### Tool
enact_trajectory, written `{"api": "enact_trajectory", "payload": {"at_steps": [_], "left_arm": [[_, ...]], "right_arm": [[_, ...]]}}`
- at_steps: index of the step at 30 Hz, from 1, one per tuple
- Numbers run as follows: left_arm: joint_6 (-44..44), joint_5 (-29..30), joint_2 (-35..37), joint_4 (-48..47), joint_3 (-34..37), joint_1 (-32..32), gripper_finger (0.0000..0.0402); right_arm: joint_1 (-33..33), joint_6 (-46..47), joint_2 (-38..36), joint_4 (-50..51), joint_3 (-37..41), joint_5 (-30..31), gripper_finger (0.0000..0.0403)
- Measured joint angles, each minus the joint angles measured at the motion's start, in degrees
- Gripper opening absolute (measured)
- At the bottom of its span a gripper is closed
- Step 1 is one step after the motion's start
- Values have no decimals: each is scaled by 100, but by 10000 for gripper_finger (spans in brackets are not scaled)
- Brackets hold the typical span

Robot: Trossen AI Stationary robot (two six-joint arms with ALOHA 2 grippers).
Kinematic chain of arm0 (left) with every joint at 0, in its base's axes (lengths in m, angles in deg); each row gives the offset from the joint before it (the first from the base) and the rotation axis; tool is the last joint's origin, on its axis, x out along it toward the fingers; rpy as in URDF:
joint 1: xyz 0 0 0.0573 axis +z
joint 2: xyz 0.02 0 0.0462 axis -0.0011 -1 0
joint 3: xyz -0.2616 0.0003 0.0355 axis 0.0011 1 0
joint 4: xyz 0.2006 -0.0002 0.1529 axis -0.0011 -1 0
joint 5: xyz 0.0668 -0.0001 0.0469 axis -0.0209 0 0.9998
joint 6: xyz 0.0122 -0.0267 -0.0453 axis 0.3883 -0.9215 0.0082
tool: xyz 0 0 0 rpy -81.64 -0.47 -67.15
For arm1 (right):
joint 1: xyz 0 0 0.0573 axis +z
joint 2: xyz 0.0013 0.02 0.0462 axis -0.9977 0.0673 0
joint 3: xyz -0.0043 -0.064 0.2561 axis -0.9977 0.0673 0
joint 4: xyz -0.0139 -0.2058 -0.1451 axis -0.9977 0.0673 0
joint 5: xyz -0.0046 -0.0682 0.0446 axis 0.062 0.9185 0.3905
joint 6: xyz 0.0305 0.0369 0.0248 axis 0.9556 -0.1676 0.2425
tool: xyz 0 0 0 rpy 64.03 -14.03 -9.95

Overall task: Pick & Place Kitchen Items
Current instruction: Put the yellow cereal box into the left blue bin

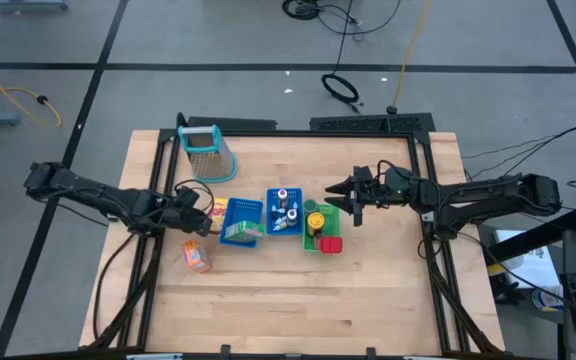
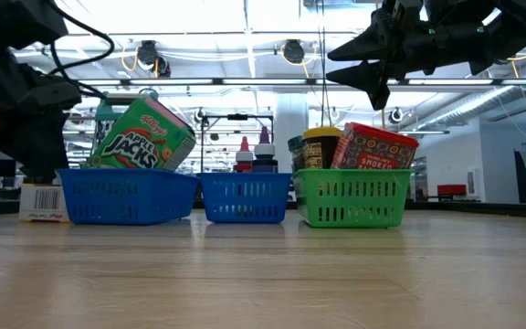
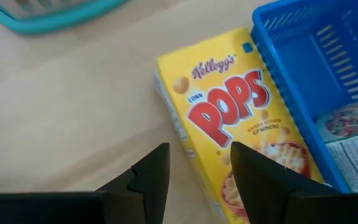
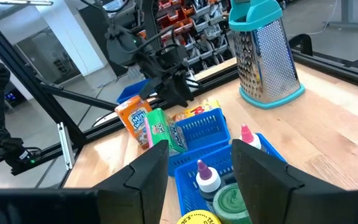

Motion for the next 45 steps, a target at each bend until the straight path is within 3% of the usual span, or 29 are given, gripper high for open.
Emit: {"api": "enact_trajectory", "payload": {"at_steps": [4, 15, 34, 38, 45], "left_arm": [[287, -452, -2, 244, 0, 317, 180], [432, -829, -24, 344, 0, 1051, 233], [956, -1850, -1347, 1223, -36, 1842, 188], [1073, -1851, -1518, 1443, -33, 1866, 152], [1312, -1847, -1484, 1556, -15, 1897, 21]], "right_arm": [[1, 0, 0, -6, 0, 0, 169], [0, -17, 0, -11, 0, 0, 169], [2, -17, 0, -7, 0, -19, 169], [1, -18, 0, 10, 0, -20, 169], [2, -17, 0, 24, 0, -20, 169]]}}
